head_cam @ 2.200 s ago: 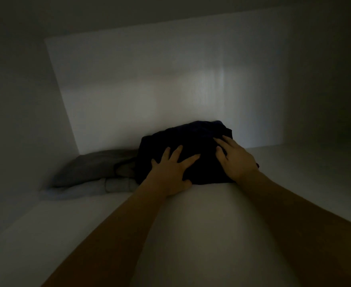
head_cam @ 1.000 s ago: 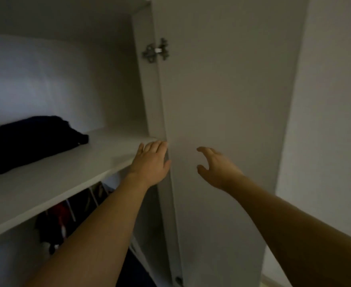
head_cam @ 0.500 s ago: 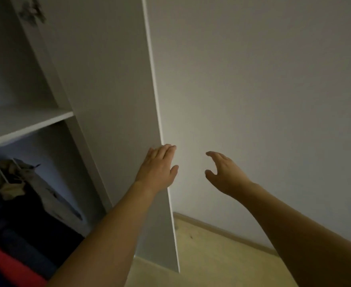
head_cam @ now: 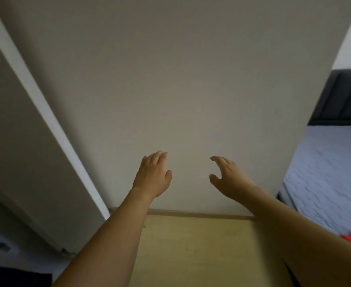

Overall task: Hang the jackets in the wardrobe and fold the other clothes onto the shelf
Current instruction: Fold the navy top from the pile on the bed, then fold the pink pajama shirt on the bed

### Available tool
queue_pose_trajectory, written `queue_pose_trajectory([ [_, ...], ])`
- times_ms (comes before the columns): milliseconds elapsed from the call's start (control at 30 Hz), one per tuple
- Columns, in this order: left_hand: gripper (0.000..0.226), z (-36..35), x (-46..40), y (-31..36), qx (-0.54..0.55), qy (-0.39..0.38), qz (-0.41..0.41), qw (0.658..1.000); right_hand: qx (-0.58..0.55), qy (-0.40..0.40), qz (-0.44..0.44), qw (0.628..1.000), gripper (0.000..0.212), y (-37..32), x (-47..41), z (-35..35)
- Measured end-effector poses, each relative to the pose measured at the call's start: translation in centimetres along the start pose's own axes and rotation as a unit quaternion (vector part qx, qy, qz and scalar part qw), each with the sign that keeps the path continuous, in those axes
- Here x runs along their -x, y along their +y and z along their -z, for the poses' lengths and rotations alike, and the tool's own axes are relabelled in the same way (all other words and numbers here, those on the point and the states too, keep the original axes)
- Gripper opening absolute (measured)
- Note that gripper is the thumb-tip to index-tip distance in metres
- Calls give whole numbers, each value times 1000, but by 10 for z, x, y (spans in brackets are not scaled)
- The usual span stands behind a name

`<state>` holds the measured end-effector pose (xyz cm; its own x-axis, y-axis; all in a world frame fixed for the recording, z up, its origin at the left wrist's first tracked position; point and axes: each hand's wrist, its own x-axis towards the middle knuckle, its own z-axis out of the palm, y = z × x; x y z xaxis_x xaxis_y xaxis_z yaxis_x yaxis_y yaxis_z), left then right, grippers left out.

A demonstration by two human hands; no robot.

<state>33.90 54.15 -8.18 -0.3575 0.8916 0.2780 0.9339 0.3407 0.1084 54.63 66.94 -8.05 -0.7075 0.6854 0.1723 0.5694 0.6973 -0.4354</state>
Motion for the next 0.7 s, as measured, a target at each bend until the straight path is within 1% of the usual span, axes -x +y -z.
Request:
queue_pose_trajectory([
  [100,56,-24,-10,82,13,-9,-14,1000,1,-4,-21,1000,59,77,31,28],
  [233,58,-53,-25,180,24,-46,-39,998,7,-20,-70,997,60,176,65,62],
  [333,59,-66,-36,224,29,-61,-47,997,12,-28,-100,995,60,229,78,80],
  [533,57,-122,-59,279,25,-91,-18,995,11,-49,-123,991,59,309,93,91],
  [600,56,-143,-67,311,34,-84,-23,996,17,-57,-129,990,59,343,99,100],
  [700,57,-173,-73,377,48,-102,-41,993,14,-64,-152,986,59,402,120,123],
])
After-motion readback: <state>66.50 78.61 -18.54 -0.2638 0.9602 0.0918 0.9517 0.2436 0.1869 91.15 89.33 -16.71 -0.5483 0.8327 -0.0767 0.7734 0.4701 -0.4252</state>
